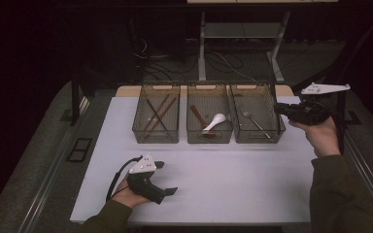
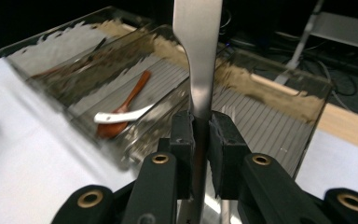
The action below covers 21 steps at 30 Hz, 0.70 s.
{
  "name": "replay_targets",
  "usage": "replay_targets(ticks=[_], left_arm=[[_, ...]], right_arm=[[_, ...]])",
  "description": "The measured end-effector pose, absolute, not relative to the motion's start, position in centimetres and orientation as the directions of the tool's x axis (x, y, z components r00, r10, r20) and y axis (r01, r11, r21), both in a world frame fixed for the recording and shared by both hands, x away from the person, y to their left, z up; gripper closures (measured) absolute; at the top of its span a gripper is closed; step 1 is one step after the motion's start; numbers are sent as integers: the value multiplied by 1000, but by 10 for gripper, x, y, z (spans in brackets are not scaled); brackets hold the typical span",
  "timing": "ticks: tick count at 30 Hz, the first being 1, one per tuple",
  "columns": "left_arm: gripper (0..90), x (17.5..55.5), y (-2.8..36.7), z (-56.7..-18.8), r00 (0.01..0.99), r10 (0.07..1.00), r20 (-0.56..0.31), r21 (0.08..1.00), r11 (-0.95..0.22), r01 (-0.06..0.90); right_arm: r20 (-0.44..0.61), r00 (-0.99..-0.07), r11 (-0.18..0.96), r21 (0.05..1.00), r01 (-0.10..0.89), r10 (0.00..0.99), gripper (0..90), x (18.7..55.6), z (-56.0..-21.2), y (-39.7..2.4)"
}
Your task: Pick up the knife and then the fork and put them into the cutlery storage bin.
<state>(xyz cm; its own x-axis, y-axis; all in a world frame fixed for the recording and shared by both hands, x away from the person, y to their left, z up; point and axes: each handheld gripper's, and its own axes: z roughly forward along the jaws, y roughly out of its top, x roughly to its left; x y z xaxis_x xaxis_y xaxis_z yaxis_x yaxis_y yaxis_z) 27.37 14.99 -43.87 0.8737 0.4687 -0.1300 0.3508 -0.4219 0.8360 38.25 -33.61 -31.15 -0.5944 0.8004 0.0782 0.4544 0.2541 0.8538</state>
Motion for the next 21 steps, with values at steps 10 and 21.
replay_targets(ticks=[10, 21], left_arm=[[0, 274, 150, -439, 876, 464, -134, 838, -419, 350], [0, 273, 149, -438, 879, 458, -136, 836, -423, 349]], right_arm=[[73, -530, 224, 852, 474, 845, 806, 419, -313, -328], [45, -479, 283, 758, 588, 876, 806, 444, -356, -322]])
